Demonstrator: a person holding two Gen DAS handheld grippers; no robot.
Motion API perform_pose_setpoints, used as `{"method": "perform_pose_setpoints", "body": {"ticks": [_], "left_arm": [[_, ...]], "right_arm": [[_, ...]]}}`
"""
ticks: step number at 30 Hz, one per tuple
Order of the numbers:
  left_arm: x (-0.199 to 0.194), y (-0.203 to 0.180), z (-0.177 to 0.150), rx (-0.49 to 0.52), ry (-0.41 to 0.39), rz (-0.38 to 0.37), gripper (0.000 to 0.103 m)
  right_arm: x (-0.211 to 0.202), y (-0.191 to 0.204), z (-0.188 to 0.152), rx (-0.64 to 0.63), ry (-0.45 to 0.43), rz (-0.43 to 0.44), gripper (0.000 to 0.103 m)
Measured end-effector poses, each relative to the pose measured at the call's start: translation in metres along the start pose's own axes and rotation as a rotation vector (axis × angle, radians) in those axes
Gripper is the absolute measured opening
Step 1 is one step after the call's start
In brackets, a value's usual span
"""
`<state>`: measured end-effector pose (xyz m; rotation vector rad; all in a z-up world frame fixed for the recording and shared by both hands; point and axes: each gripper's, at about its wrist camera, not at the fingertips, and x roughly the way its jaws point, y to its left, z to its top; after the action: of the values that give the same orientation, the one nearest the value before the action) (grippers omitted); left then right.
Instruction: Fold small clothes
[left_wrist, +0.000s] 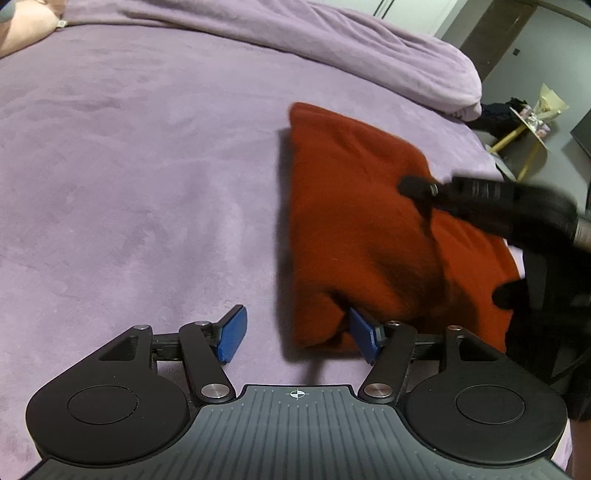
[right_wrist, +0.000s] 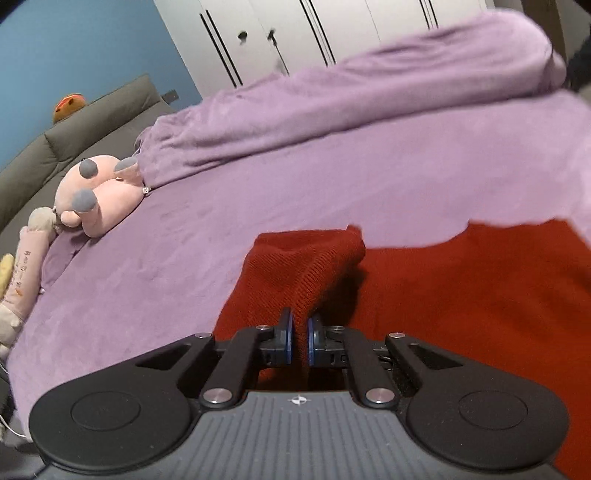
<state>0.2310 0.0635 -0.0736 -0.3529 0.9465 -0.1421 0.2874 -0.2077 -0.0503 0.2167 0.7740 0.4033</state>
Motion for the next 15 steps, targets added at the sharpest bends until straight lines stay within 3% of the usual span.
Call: {"method": "perform_pose_setpoints", "body": {"ticks": [3, 12, 15], "left_arm": [[0.001, 0.0, 0.002, -0.016, -0.014, -0.002, 0.066], [0.026, -0.003, 0.009, -0.012, 0.036, 0.017, 0.066], [0.027, -0.006, 0.009, -0.004, 0.039, 0.018, 0.066]], "right_arm": [[0.008, -0.015, -0.009, 0.04, 0.049, -0.029, 0.007], [0.014, -0.033, -0.015, 0.063, 0.055, 0.079, 0.011], [0.015, -0.037, -0.014, 0.088, 0.062, 0.116, 0.017]]}}
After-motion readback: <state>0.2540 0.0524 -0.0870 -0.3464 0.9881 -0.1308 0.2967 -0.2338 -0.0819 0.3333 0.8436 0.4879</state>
